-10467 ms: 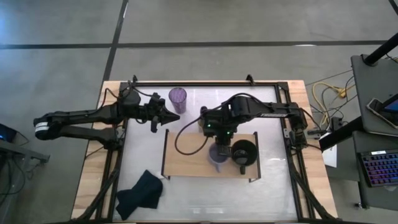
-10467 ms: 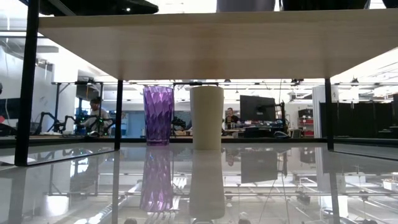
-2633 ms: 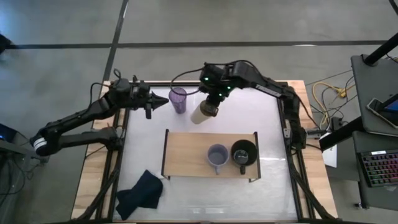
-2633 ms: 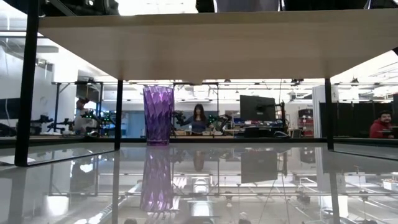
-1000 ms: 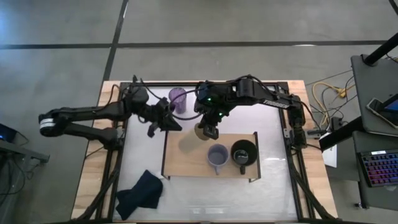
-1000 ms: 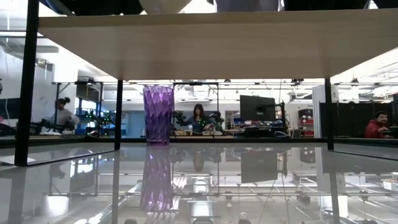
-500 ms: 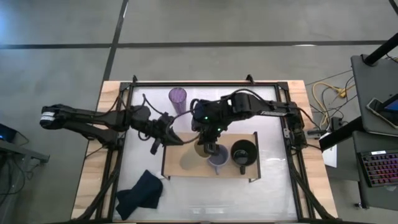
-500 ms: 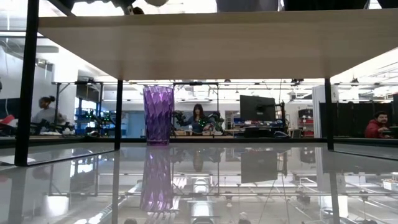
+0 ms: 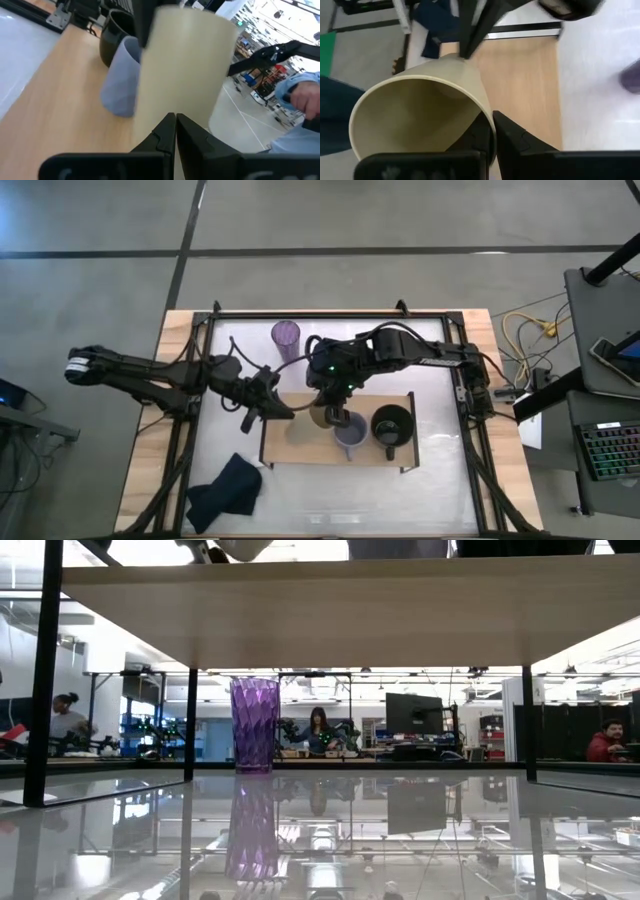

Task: Stack small to large cups/mugs on shelf
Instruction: Put the yellow cup on the shelf

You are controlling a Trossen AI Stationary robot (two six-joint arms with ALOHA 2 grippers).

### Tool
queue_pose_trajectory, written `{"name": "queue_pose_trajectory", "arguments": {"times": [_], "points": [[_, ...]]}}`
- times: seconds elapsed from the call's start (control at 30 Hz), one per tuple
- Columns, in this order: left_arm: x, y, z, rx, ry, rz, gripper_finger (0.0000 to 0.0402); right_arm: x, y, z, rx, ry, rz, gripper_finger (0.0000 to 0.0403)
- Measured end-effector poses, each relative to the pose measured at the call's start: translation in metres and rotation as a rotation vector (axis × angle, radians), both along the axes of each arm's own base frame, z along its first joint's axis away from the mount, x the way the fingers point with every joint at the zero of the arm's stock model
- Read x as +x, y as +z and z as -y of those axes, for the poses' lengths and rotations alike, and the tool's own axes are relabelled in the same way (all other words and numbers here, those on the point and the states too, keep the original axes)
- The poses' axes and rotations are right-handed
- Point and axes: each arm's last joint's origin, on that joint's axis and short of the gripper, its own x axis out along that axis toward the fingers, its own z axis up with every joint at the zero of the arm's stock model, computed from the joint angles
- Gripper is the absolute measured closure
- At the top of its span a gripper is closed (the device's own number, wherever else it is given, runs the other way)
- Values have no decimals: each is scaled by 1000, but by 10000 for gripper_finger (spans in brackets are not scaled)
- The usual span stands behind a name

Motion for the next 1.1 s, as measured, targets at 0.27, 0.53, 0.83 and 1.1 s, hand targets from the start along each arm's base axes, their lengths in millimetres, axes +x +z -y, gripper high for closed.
{"name": "queue_pose_trajectory", "arguments": {"times": [0.27, 0.53, 0.83, 1.1], "points": [[-1, -3, 13, 2, -58, -27, 402, 0, 0, 2, -45, -2, 7, 394], [5, -10, 15, 5, -58, -58, 402, 0, -1, 2, -48, 1, 2, 394], [15, -20, 16, 10, -59, -103, 402, -1, -2, 2, -30, -15, -20, 394], [17, -23, 17, 11, -64, -114, 402, -1, -2, 0, 20, -9, -27, 394]]}}
